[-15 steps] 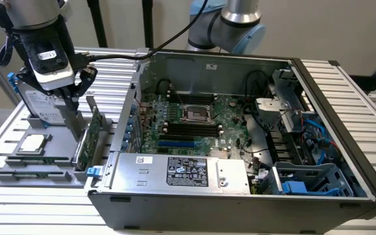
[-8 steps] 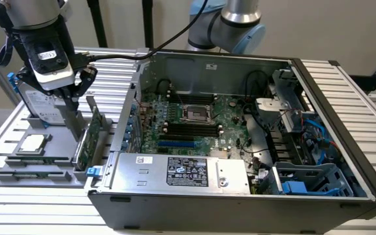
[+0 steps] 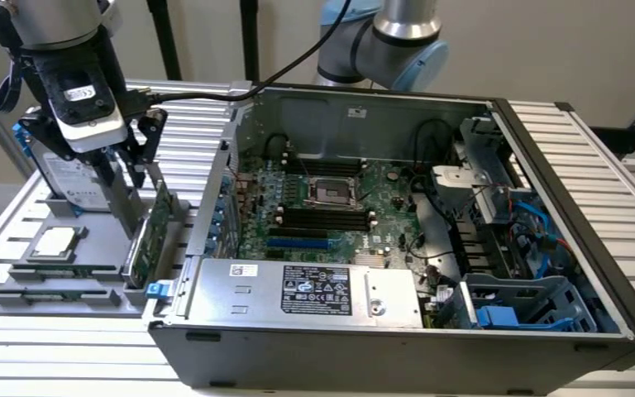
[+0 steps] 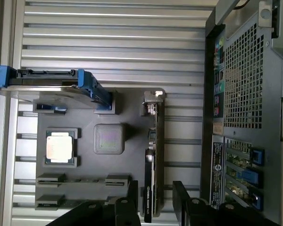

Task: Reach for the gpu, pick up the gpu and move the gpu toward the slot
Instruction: 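Pick up the gpu and move the gpu toward the slot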

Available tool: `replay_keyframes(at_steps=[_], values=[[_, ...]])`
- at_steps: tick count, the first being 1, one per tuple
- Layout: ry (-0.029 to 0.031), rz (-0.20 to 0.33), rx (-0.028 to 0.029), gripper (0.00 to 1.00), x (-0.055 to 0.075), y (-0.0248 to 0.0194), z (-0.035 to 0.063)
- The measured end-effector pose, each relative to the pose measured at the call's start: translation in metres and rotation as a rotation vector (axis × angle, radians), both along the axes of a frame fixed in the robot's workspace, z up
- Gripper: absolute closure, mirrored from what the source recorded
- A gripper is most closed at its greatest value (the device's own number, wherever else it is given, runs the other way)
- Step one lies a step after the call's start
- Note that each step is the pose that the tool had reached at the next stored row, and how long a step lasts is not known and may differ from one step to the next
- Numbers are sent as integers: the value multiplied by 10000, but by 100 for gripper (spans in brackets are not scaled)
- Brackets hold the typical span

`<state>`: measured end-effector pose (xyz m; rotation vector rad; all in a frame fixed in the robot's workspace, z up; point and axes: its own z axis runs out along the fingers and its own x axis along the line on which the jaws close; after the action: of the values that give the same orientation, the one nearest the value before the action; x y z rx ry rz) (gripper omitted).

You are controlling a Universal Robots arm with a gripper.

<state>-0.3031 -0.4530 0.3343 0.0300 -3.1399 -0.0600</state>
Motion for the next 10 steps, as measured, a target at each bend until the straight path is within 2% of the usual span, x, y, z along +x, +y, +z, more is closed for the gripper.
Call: replay_keyframes(at_steps=[2,10], values=[[0,1,-7,58,0,0,-6],[-4,-54,-14,58,-56,0,-150]])
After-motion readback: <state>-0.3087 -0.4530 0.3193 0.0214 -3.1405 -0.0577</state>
